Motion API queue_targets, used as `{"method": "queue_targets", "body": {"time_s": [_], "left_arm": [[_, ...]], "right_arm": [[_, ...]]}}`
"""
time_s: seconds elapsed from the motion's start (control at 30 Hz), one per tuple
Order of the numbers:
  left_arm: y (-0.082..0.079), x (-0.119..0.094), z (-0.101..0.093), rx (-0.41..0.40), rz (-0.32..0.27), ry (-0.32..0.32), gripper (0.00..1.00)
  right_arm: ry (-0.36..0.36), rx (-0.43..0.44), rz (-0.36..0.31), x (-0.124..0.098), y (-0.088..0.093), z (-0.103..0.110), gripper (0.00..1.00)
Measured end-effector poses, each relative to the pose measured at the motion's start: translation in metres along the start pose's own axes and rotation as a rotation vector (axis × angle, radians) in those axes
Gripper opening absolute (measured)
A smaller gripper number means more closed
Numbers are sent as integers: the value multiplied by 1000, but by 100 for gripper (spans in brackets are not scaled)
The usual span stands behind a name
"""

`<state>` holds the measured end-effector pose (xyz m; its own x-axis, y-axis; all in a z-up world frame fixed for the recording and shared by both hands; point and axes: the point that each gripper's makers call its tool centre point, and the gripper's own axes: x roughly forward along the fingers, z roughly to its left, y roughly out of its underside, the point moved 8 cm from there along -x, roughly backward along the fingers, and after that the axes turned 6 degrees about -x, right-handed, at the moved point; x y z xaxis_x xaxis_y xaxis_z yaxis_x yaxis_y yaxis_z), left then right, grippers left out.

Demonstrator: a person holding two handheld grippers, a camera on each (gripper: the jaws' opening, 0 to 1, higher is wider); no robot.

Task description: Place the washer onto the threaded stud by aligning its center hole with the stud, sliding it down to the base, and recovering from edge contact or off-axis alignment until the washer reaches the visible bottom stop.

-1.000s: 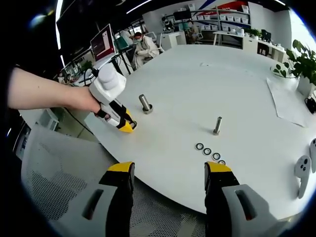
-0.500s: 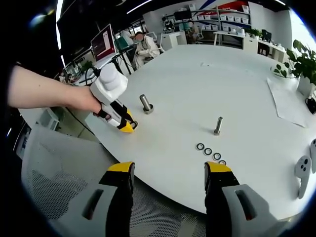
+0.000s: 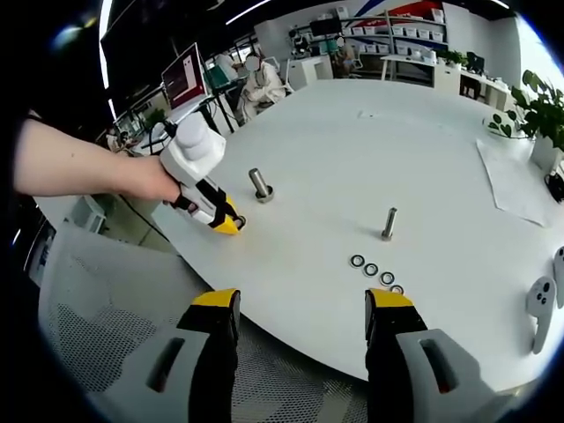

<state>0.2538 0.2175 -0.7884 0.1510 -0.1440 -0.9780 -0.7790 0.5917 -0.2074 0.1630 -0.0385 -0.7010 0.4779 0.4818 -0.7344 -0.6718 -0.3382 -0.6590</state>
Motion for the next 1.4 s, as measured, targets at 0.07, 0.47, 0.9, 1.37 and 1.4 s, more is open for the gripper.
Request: {"method": "queue_targets", "body": {"time_s": [0.07, 0.47, 0.9, 1.37, 1.4], "left_arm": [[0, 0, 1, 1, -4, 3, 19], [7, -6, 5, 9, -27, 1, 18], [-15, -42, 20, 39, -121, 1, 18], [-46, -64, 27, 120, -169, -24, 18], [-48, -64, 27, 122, -170, -24, 18]], "right_arm": [[0, 1, 0, 0, 0, 0, 60], [-4, 4, 1, 1, 0, 0, 60], [-3, -1, 7, 1, 1, 0, 59], [-10, -8, 11, 2, 1, 1, 59], [-9, -8, 10, 2, 1, 1, 59]]}}
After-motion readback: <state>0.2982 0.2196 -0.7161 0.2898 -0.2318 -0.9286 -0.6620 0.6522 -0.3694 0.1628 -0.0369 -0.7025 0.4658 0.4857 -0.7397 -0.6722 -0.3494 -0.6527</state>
